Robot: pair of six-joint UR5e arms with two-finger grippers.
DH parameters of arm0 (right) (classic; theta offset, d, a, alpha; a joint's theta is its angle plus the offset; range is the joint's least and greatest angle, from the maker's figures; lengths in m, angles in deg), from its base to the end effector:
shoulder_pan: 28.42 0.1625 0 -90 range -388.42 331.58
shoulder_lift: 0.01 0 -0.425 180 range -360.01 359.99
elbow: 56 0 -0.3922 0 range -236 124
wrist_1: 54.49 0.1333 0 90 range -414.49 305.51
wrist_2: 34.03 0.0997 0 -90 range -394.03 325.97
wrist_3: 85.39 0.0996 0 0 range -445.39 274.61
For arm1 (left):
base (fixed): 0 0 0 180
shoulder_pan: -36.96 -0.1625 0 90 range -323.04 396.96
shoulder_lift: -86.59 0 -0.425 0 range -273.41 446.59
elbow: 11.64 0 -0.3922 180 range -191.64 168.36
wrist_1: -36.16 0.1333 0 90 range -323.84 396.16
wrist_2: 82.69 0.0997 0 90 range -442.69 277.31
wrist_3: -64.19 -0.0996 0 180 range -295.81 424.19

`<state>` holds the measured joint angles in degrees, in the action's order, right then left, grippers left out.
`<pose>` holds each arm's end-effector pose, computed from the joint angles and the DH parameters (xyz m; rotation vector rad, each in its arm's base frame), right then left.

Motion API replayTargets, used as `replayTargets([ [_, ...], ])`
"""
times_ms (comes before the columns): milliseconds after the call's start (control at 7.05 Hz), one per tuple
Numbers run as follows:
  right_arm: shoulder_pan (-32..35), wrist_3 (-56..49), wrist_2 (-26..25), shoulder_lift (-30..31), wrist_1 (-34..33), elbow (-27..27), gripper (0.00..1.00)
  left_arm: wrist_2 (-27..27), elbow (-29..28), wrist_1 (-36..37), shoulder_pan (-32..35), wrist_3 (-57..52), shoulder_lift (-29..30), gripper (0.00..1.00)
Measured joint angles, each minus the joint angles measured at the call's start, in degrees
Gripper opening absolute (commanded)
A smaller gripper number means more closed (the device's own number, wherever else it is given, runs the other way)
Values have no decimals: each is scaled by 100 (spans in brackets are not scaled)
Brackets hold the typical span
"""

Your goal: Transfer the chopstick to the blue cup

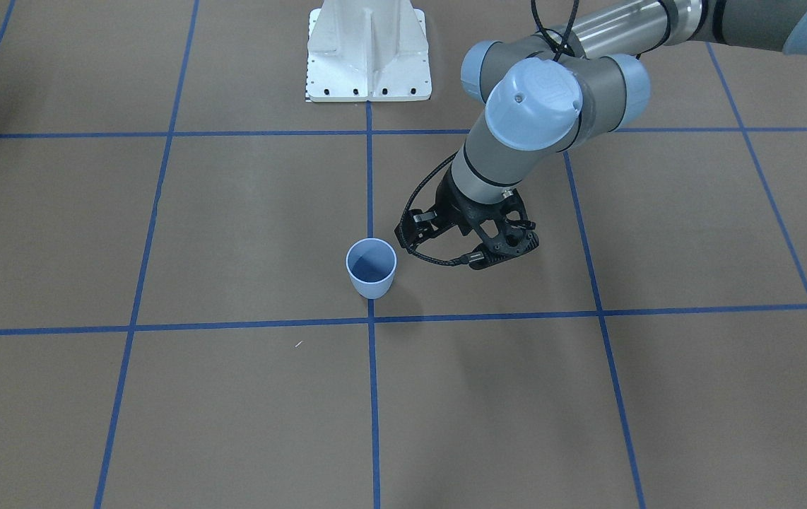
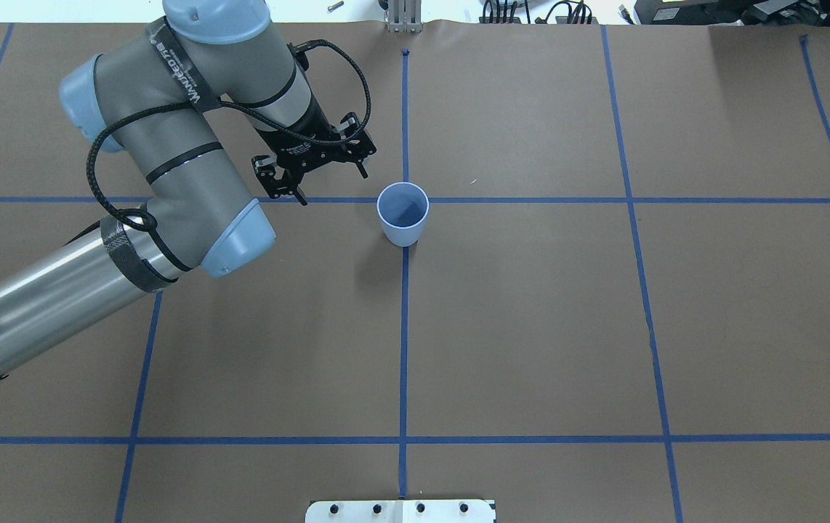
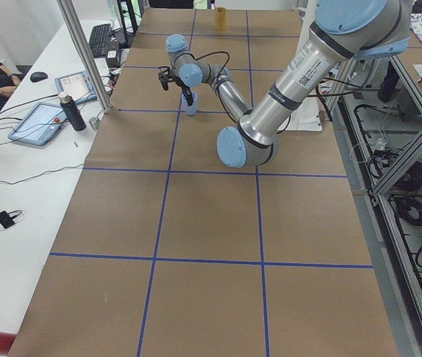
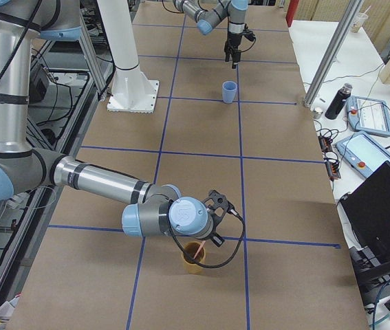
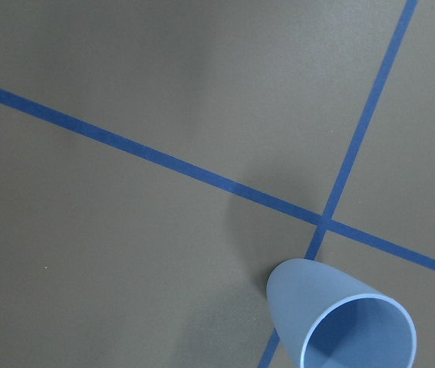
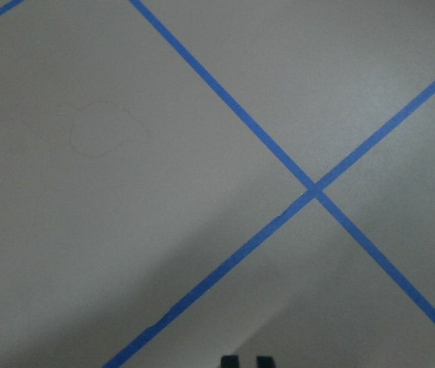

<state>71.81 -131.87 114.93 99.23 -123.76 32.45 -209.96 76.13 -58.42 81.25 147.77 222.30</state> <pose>0.1225 -0.4088 0.6888 0.6392 -0.8452 -0.6630 0.4604 -0.5511 0.1682 -0.2067 0.9939 -0.3310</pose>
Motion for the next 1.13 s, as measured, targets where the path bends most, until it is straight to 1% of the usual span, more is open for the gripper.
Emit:
replayTargets([
  [284, 476, 143, 311, -25, -5, 145, 0, 0, 2, -1, -1, 0, 0, 98],
  [709, 1054, 1245, 549, -92, -66, 854, 0, 0, -11, -10, -8, 0, -6, 98],
  [993, 1005, 1920, 598, -362, -126, 1196, 0, 0, -9, -45, -9, -6, -72, 98],
  [1135, 839, 2404, 594, -665, -276, 1325, 0, 2, 5, -65, -8, -8, -106, 98],
])
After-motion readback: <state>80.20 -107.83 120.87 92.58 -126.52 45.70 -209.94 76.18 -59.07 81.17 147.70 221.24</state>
